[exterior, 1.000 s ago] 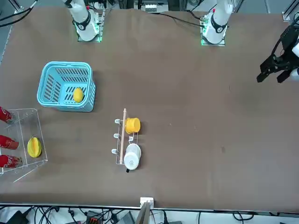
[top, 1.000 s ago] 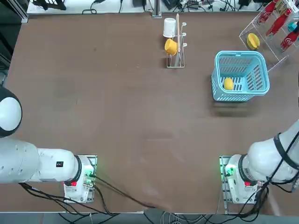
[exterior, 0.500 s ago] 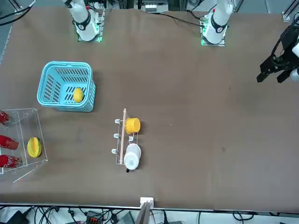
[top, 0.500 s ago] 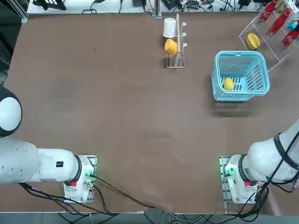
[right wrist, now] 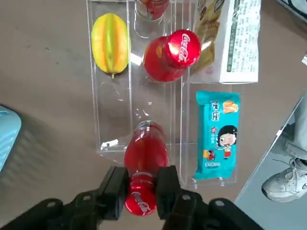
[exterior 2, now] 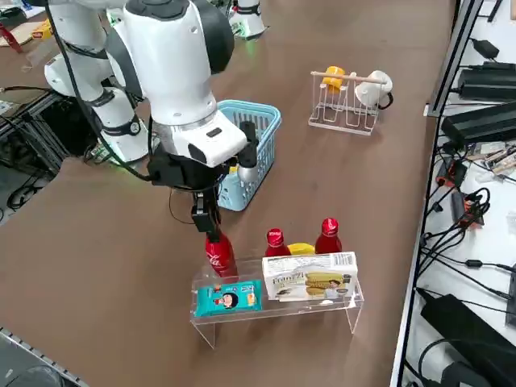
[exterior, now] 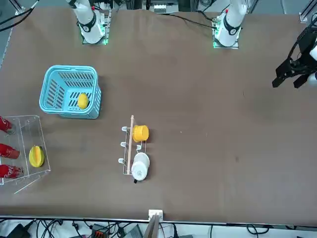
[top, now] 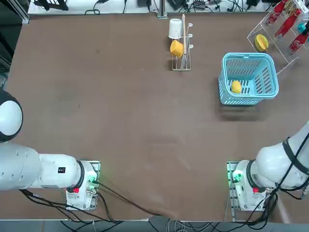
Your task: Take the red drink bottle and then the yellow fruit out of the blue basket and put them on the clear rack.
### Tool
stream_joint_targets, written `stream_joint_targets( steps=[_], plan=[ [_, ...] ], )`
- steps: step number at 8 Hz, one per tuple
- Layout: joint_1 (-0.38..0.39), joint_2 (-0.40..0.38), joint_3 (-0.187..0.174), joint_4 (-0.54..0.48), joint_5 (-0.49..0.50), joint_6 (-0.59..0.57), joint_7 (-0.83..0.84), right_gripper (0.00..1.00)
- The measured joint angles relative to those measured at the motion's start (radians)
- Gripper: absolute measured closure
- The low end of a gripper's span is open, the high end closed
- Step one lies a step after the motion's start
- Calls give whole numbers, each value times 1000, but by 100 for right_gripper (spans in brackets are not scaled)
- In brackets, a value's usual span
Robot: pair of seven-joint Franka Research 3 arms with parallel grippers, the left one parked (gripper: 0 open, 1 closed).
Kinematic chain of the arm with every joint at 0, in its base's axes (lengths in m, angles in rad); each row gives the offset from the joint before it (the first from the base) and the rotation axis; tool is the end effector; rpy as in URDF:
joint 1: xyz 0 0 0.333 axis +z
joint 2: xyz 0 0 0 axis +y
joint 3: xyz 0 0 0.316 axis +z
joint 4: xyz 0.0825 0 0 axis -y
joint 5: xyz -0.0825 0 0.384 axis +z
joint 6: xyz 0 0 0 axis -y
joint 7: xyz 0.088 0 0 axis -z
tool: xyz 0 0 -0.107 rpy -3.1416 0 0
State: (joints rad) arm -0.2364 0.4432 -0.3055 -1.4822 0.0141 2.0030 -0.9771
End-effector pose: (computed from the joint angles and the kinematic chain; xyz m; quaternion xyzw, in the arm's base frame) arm 0.6107 -0.3280 0.4388 0.9704 0.2293 -0.0042 0.0751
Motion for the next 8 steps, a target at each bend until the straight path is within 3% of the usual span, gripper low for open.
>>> stream_joint_targets(
  steps=[3,6,8],
  plan=[
    [-6,11,0,1,0,6,0,54],
    [-9,9,0,38,37,-4,2,2],
    [-7,2,0,111,85,-112,29,0]
  ],
)
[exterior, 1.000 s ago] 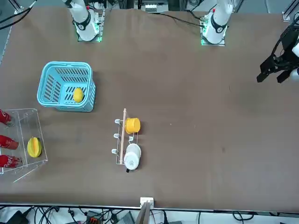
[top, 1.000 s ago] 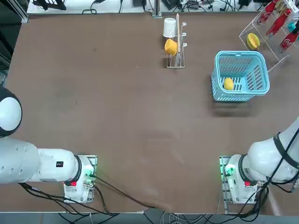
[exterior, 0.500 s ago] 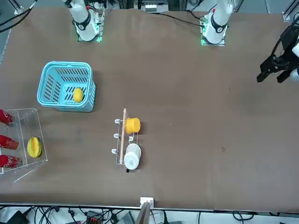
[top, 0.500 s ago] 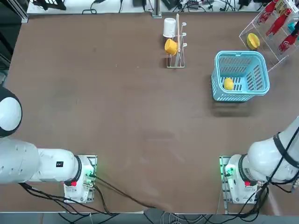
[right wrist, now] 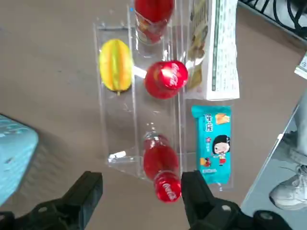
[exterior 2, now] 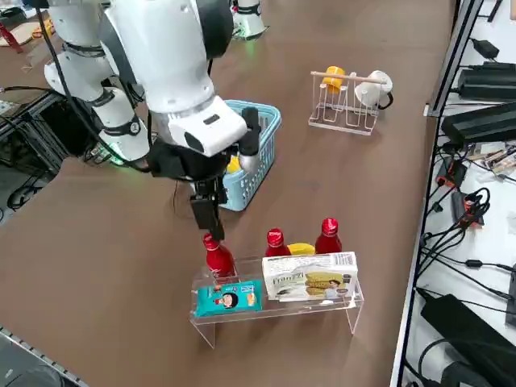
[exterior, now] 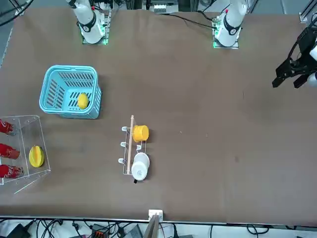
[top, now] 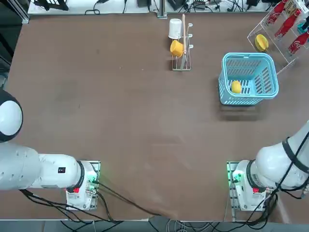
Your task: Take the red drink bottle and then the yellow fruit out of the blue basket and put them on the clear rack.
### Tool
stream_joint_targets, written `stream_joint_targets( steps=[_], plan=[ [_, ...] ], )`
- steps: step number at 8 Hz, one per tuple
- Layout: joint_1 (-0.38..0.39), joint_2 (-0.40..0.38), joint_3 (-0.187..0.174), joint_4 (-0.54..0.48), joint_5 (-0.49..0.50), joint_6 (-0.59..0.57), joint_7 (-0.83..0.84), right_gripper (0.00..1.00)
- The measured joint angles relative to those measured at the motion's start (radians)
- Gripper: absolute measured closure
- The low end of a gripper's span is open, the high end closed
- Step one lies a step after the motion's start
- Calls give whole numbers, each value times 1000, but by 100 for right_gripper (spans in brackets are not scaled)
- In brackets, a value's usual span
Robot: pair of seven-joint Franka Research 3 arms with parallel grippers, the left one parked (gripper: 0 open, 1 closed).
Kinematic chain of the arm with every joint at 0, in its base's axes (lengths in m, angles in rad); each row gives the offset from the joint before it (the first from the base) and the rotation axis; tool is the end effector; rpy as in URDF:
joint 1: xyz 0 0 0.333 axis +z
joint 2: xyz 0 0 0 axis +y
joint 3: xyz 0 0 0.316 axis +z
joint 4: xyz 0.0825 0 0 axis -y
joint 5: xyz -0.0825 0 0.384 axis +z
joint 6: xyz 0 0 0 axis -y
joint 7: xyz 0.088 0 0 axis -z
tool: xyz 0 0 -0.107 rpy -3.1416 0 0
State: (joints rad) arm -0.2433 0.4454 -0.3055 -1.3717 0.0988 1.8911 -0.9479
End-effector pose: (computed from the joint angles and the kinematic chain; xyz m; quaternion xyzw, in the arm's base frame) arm 0.6172 -0.3233 0.4796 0.9782 0.2016 0.0231 0.0442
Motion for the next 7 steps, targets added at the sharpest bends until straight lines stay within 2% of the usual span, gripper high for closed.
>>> stream_joint_targets(
  steps=[2,4,7],
  plan=[
    [21,-51,6,43,13,-166,127,0],
    [89,-127,10,22,16,-323,281,0],
    [205,-257,13,-169,16,-323,490,0]
  ],
)
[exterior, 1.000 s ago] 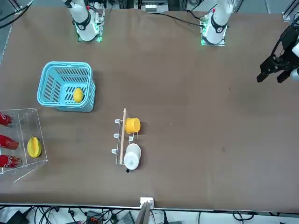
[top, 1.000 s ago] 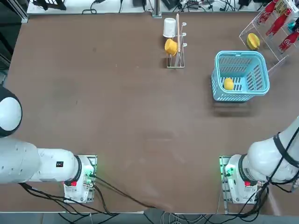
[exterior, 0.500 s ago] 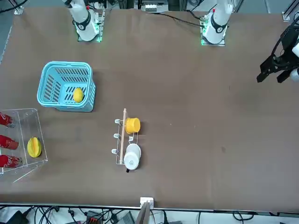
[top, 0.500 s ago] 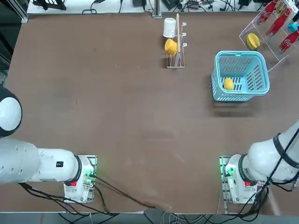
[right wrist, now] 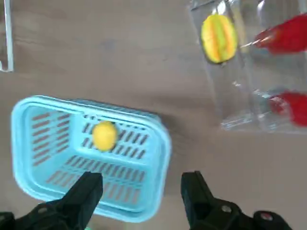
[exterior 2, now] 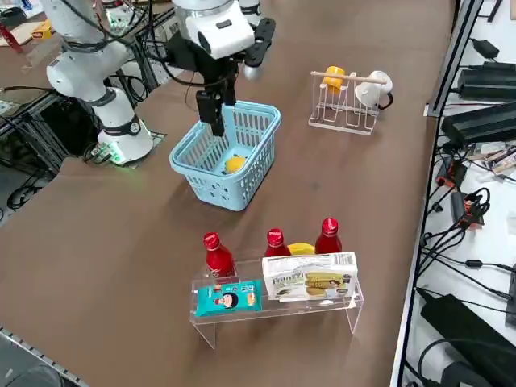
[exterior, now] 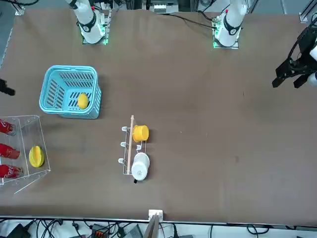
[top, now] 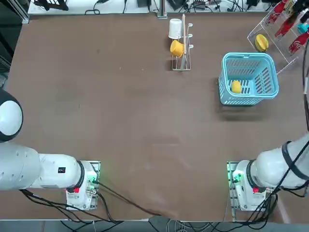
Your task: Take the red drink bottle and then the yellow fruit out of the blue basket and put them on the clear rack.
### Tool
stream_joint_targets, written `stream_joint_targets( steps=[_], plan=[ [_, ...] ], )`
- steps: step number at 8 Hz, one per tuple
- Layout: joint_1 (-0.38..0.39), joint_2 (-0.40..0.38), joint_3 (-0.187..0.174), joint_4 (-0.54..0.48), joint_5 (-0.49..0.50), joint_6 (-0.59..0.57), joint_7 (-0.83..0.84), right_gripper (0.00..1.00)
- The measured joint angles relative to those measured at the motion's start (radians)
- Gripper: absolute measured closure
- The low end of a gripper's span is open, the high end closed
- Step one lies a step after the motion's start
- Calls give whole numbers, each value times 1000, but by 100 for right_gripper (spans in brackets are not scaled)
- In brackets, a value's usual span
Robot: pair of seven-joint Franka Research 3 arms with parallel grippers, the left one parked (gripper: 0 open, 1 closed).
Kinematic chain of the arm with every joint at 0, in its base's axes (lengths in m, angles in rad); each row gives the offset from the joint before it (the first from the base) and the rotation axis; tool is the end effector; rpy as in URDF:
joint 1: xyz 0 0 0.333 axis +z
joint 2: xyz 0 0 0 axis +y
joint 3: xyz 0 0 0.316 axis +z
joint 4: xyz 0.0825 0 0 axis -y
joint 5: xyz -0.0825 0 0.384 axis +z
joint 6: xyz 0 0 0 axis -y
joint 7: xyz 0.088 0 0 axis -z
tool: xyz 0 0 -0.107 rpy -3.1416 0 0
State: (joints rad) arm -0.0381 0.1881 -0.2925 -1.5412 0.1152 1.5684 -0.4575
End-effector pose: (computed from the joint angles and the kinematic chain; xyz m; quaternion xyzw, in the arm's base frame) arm 0.5765 -0.1702 0.5336 -0.9949 -0.0593 0.0588 0.0573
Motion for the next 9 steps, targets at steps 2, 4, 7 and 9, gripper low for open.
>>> stream_joint_targets(
  steps=[2,4,7,9],
  plan=[
    [87,-113,2,-207,0,138,181,0],
    [176,-221,11,-440,-18,293,311,0],
    [199,-323,88,-722,-100,506,432,0],
    [200,-333,113,-861,-112,695,456,0]
  ],
)
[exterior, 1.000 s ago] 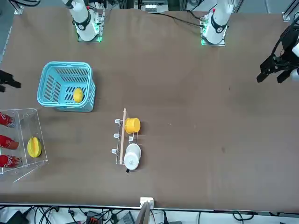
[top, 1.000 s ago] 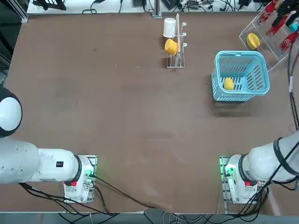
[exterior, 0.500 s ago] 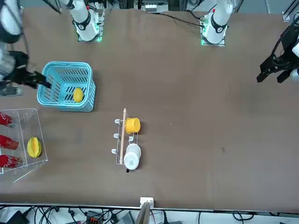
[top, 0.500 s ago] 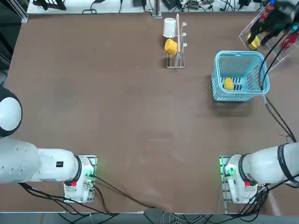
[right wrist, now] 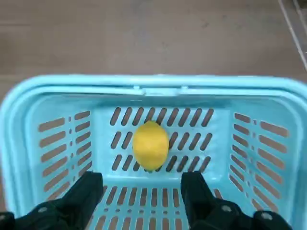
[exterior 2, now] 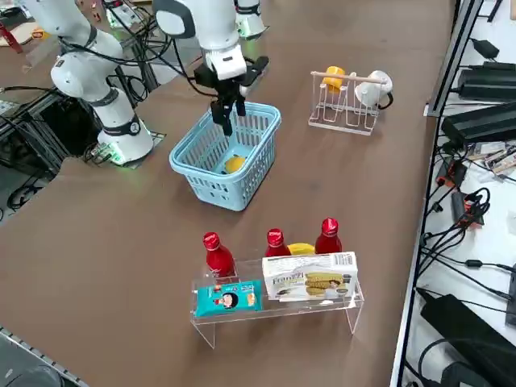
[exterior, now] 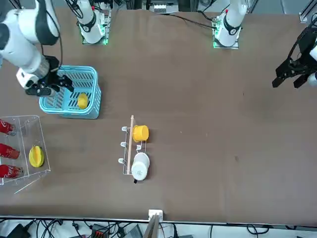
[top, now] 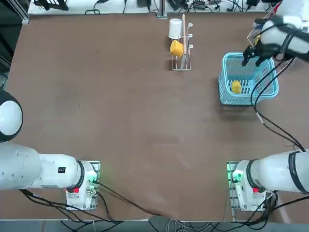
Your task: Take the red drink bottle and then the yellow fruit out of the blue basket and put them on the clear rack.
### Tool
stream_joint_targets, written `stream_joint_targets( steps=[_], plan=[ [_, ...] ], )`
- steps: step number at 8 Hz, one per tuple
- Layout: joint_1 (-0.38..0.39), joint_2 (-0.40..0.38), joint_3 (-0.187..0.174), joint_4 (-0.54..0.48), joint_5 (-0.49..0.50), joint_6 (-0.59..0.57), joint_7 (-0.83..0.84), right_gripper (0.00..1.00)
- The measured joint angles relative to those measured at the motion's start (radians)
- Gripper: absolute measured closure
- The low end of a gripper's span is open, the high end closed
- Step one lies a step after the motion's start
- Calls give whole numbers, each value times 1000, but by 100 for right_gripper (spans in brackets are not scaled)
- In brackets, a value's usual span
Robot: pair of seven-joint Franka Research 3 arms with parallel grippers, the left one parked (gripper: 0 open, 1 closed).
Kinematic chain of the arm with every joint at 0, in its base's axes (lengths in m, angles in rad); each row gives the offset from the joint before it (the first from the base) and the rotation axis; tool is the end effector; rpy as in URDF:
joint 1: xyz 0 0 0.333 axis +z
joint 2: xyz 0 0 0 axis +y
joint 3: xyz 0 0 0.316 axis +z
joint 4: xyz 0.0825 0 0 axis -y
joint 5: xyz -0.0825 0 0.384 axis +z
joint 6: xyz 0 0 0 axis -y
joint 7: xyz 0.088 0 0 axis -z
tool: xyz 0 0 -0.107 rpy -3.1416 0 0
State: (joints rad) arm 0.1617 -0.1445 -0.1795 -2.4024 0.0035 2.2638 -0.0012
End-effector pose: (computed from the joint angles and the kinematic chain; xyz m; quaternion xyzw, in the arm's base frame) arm 0.4740 -0.0084 0.3702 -0.9999 0.0085 -0.0019 0.0142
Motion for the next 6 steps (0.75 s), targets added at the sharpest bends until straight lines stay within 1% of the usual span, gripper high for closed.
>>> stream_joint_targets(
  steps=[3,4,6],
  plan=[
    [0,18,1,-213,-2,332,0,0],
    [1,43,2,-258,-3,413,0,0],
    [12,103,4,-276,-3,487,0,0]
  ],
)
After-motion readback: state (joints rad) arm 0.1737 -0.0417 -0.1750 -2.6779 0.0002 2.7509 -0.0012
